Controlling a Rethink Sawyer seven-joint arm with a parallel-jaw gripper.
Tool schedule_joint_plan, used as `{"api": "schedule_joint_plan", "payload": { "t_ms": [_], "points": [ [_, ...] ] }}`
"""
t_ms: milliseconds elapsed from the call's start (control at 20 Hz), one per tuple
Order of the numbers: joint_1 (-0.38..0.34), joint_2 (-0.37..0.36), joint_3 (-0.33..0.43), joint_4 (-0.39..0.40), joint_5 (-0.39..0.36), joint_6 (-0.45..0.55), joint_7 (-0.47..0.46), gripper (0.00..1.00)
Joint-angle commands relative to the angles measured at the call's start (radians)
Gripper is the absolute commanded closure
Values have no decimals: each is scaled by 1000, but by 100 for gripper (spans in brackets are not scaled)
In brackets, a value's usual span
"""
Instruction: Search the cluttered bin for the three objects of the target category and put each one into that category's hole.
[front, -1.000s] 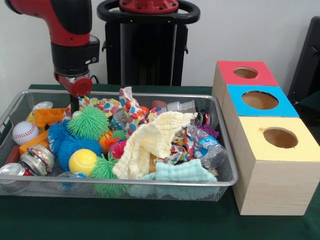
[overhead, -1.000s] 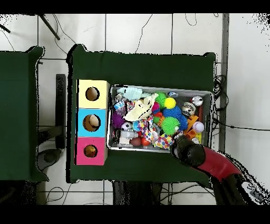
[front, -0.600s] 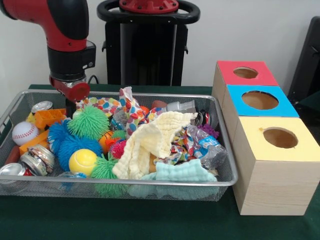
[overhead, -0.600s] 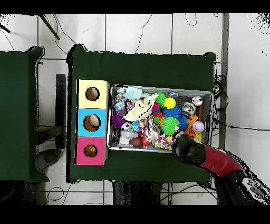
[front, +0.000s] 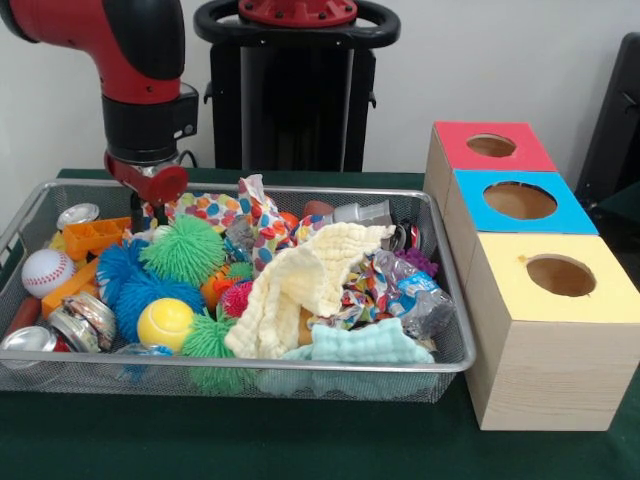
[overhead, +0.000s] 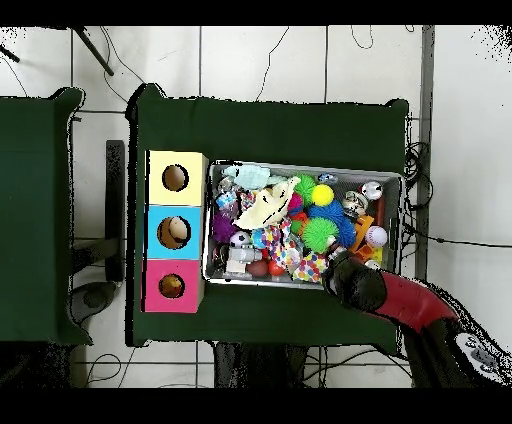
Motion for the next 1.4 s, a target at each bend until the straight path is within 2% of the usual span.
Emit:
{"api": "schedule_joint_plan", "payload": {
  "t_ms": [50, 350, 400, 750, 1050, 1100, 1200, 1400],
  "points": [
    [17, -19, 70, -33, -40, 84, -51, 0],
    [24, 1, 56, -38, -50, 53, -37, 0],
    [32, 7, 50, -46, -57, 58, -44, 100],
    [51, 44, 26, -84, -101, 33, -55, 100],
    [17, 20, 70, -86, -85, 68, -57, 100],
    [-9, 14, 102, -90, -73, 79, -69, 100],
    [-47, -4, 162, -132, -52, 140, -123, 100],
    [-106, 16, 280, -307, -48, 326, -306, 100]
  ]
}}
